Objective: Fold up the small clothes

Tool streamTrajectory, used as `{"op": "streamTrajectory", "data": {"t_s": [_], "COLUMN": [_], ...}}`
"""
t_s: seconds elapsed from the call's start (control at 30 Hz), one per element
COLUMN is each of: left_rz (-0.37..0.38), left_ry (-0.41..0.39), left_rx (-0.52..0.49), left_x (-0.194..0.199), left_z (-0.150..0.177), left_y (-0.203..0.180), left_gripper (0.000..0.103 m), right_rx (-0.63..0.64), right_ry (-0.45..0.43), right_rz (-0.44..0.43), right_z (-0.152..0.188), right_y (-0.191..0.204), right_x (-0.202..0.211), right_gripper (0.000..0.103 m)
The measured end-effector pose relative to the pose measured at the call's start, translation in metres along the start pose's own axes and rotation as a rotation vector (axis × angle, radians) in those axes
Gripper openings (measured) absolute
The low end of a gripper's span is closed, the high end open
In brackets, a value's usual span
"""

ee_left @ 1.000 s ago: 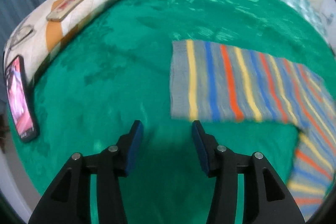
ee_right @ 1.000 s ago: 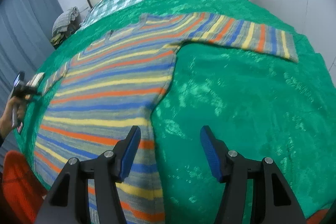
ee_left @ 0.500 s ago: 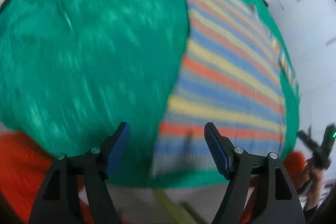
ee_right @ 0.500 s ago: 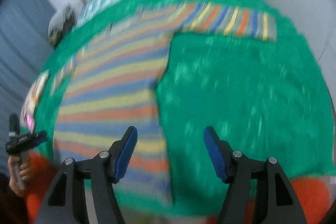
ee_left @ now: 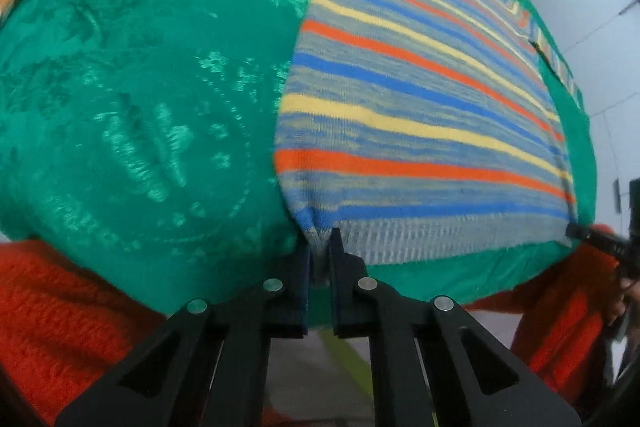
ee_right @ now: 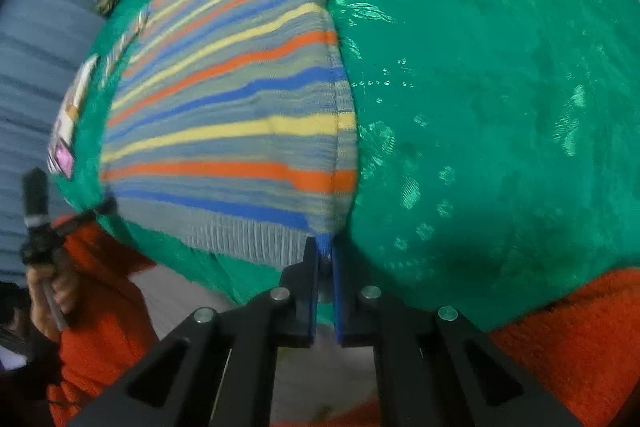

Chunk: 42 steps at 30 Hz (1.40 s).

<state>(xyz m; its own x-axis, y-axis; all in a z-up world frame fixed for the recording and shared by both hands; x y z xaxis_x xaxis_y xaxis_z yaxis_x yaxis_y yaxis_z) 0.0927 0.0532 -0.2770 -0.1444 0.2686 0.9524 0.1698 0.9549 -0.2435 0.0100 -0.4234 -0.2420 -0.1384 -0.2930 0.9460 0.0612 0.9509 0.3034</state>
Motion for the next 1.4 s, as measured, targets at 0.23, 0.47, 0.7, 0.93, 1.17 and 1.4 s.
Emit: {"op": "streamTrajectory", "data": {"t_s": [0.23, 0.47, 0.7, 0.93, 1.17, 1.4], "left_rz": [-0.069, -0.045, -0.091, -0.081, -0.107, -0.184], "left_ry": [0.068, 0.059, -0.065, -0.276, -0.35, -0.399], "left_rx": [-0.039, -0.014, 0.011, 0.165, 0.282, 0.242], "left_x": [-0.026, -0.023, 0.015, 0.057, 0.065, 0.067], "left_z": [0.003, 0.006, 0.016, -0.006, -0.007, -0.011], "left_y": [-0.011, -0.005, 0.006, 0.039, 0.06, 0.055], "left_gripper": [0.005, 0.009, 0.064, 0.075, 0.088, 0.091], "right_rx": [0.039, 0.013, 0.006, -0.125, -0.202, -0.241], "right_ry": [0.065, 0.069, -0.05, -0.545, -0.777, -0.721], "right_rz": [0.126, 0.132, 0.231, 0.3, 0.278, 0.221], "right_z": [0.009, 0.009, 0.015, 0.004, 0.012, 0.005], "right_y": [0.002, 0.001, 0.001, -0.006, -0.01, -0.03], "right_x": [-0.011, -0.022, 0.009, 0.097, 0.126, 0.107], "right_gripper": [0.005, 0.005, 0.052, 0.067, 0.075, 0.075]}}
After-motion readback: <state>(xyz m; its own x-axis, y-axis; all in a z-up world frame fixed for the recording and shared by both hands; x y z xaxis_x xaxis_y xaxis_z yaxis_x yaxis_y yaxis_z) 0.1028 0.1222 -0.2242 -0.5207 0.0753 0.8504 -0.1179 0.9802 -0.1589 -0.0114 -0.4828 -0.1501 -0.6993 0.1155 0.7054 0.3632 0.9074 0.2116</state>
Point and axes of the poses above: each gripper's, at about its wrist camera, not at the fingertips, and x roughly against the way its jaws point, y to its left, z to its underside, the point moved 8 cm from there along -x, roughly the way its jaws point, and after that the axes turned 3 degrees about y, right-handed, at the moved point
